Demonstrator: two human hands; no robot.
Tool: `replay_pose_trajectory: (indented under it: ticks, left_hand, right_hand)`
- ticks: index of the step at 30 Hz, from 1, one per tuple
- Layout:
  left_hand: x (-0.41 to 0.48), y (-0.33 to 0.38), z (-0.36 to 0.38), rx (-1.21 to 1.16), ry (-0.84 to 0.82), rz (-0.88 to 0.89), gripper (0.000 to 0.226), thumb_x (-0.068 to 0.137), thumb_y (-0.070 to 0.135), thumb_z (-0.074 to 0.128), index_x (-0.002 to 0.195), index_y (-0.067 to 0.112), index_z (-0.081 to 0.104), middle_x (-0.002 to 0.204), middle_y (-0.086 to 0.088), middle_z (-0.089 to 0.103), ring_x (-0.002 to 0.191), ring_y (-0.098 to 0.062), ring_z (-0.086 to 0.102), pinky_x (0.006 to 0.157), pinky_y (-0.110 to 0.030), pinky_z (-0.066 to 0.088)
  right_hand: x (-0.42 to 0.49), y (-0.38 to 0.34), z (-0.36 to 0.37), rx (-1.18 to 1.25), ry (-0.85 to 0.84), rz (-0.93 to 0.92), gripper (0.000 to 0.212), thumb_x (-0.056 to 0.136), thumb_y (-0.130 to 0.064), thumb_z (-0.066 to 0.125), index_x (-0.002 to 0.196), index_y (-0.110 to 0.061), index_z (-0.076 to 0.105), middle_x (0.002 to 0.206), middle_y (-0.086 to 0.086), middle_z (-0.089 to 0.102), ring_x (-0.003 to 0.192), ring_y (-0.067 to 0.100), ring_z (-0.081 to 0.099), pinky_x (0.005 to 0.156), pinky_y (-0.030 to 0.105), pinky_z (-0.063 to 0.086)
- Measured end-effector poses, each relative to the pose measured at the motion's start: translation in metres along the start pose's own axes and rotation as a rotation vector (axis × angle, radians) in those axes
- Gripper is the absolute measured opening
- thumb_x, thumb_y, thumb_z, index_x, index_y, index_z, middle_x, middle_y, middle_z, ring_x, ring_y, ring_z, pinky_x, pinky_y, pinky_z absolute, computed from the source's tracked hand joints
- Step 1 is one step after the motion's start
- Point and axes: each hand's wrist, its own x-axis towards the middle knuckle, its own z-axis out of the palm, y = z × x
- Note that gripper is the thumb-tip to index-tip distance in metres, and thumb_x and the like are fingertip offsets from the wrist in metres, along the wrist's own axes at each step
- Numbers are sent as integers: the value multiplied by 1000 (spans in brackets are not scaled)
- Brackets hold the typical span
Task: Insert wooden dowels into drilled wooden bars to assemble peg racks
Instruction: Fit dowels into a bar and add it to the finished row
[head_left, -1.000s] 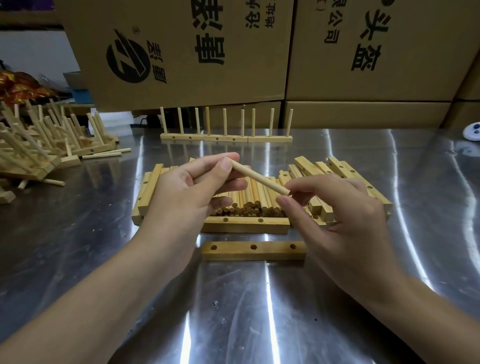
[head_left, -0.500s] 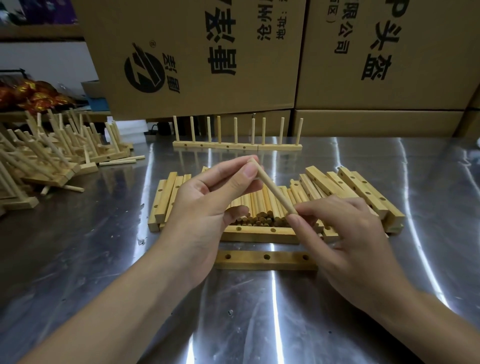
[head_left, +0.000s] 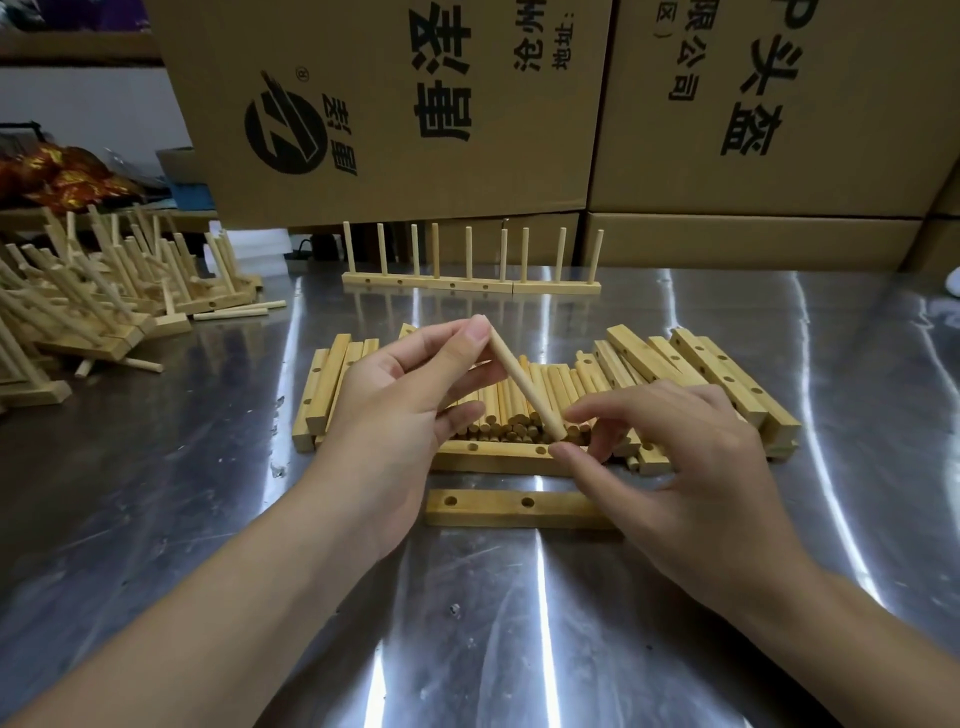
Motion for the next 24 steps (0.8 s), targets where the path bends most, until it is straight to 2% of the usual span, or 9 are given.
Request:
replay_pose_trajectory:
  ticks: [3, 10, 13, 15, 19, 22, 24]
  left_hand:
    - [0, -1, 1, -32, -5, -14, 18, 87, 34, 79, 98, 22, 86, 109, -6, 81, 104, -18, 78, 69, -20, 59]
    - [0, -3, -1, -50, -15, -29, 20, 91, 31, 80, 105, 17, 84, 111, -6, 81, 107, -21, 78, 67, -19, 58]
    - [1, -3, -3, 19, -37, -3, 16, 92, 35, 79, 102, 23, 85, 110, -5, 81, 107, -20, 78, 67, -17, 57]
    - [0, -4, -2, 113, -91, 33, 16, 92, 38, 78, 102, 26, 84, 109, -3, 82, 106, -19, 78, 68, -17, 57]
    - [-2, -3, 1, 320, -236, 126, 17, 94, 34, 76, 109, 25, 82, 106, -1, 82, 103, -19, 78, 74, -20, 59]
    - [1, 17, -10, 724, -327, 217, 26, 88, 47, 78, 111, 36, 78, 98, 9, 80, 83, -9, 76, 70, -19, 59]
    - [3, 38, -24, 1051, -416, 179, 28, 81, 60, 79, 104, 44, 79, 89, 14, 76, 62, -2, 64, 59, -15, 51]
  right_hand:
    - [0, 0, 0, -10, 4, -1, 24, 87, -43, 81, 104, -26, 77, 83, -23, 67, 84, 2, 66, 88, 36, 45]
    - [-1, -3, -1, -15, 43, -24, 15, 91, -38, 79, 93, -24, 75, 80, -19, 68, 80, 4, 66, 84, 40, 46]
    - [0, -6, -1, 5, 7, 32, 21, 91, -47, 76, 96, -27, 74, 83, -20, 68, 83, 4, 66, 85, 39, 46]
    - [1, -9, -1, 76, -14, 87, 26, 93, -53, 71, 104, -29, 76, 86, -21, 69, 87, 4, 67, 82, 36, 49]
    - [5, -8, 1, 258, -58, 194, 16, 98, -40, 71, 104, -27, 79, 86, -14, 73, 88, 13, 70, 72, 19, 51]
    - [7, 1, -3, 383, -83, 300, 9, 99, -32, 72, 104, -28, 78, 89, -10, 77, 88, 15, 73, 74, 28, 58]
    - [8, 6, -7, 462, -88, 358, 9, 100, -27, 72, 108, -25, 75, 89, -7, 80, 89, 15, 77, 82, 35, 63]
